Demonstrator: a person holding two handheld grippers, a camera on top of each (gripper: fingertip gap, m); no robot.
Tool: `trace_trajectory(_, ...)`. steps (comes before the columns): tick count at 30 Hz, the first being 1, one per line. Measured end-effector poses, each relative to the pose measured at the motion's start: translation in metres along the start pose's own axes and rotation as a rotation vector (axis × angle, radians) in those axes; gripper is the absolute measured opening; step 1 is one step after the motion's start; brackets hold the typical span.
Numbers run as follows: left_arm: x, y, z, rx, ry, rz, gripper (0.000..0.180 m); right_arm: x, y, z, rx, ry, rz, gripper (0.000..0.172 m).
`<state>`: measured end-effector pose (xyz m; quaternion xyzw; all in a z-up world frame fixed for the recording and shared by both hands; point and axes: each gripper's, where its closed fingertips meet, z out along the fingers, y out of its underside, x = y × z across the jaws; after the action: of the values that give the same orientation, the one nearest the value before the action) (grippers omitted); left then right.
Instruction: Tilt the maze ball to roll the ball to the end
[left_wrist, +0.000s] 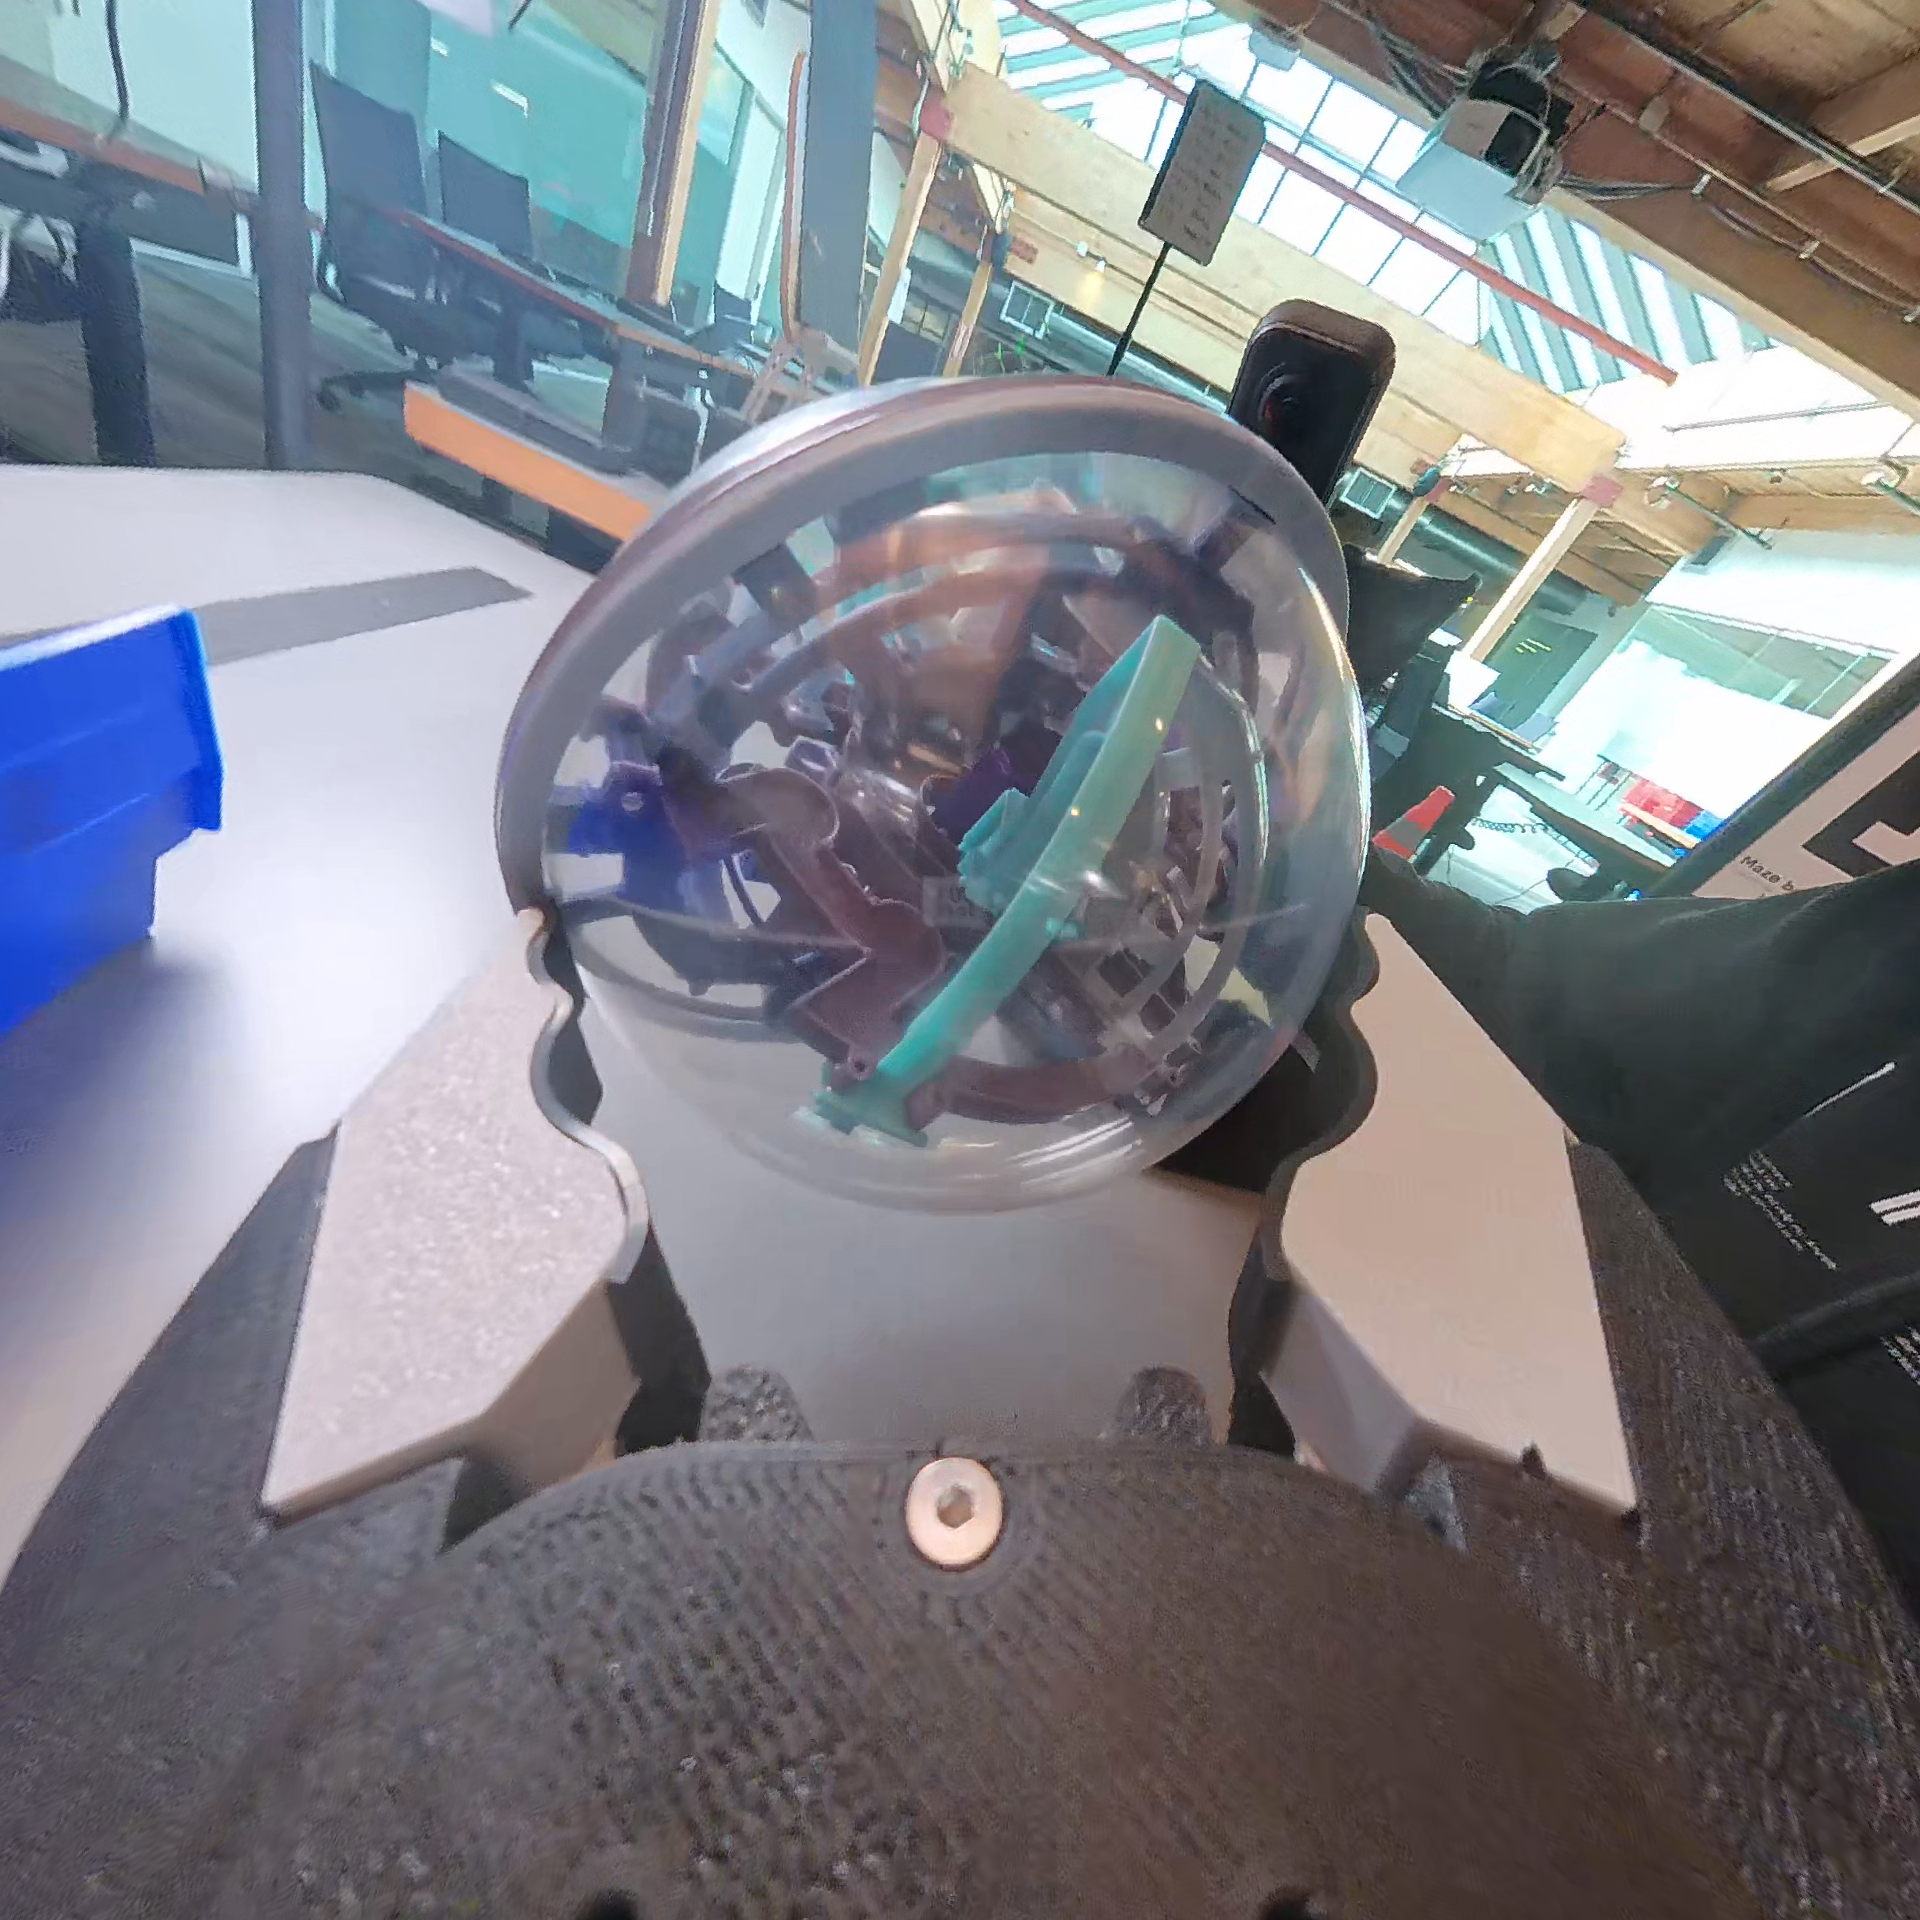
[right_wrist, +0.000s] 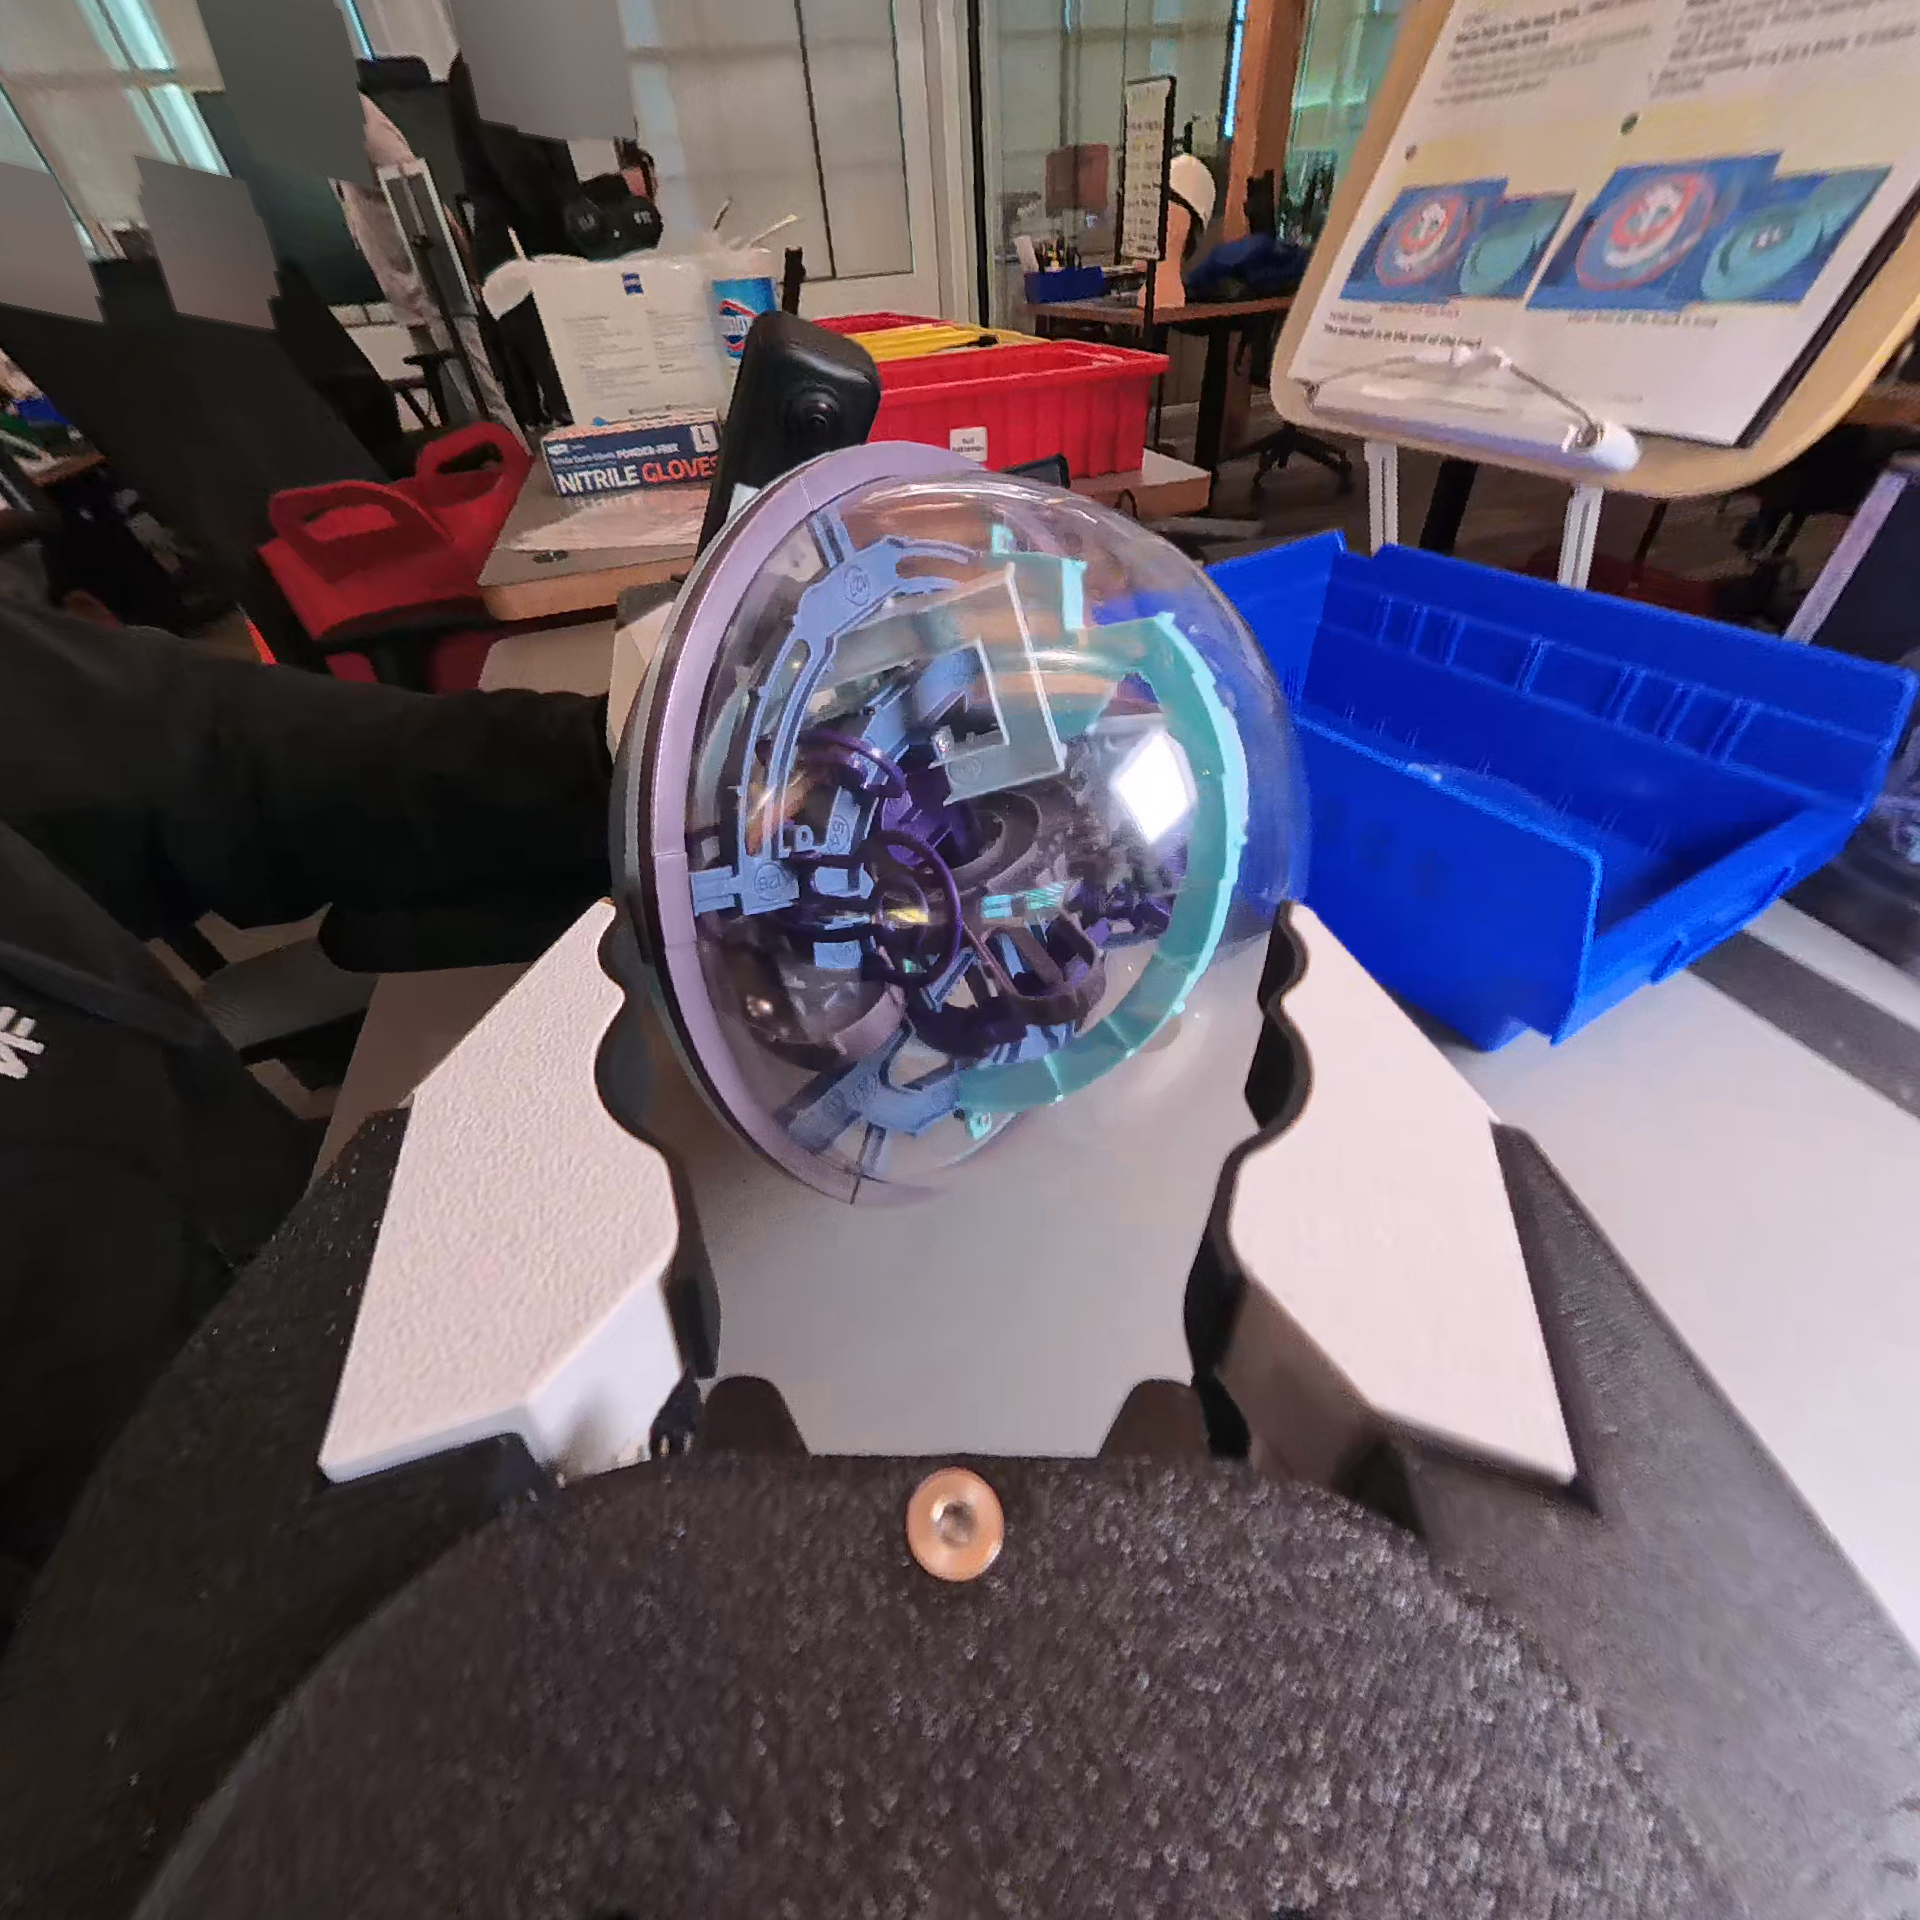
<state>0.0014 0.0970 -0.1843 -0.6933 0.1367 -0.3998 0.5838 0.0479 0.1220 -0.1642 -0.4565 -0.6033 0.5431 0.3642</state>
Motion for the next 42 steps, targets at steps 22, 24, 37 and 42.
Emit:
trace_trajectory(22, 0.029, -0.002, -0.025, -0.007, -0.063, -0.104, 0.14, -0.028, -0.024, 0.015, 0.004, -0.076, 0.039, 0.116)
trace_trajectory(24, 0.026, 0.012, -0.027, -0.034, -0.071, -0.124, 0.14, -0.03, -0.009, 0.018, 0.006, -0.081, 0.065, 0.116)
trace_trajectory(37, 0.023, 0.062, -0.029, -0.157, -0.081, -0.079, 0.141, -0.043, 0.031, 0.021, 0.003, -0.1, -0.014, 0.117)
trace_trajectory(42, 0.021, 0.072, -0.029, -0.198, -0.111, -0.049, 0.141, -0.044, 0.05, 0.02, -0.035, -0.099, -0.035, 0.117)
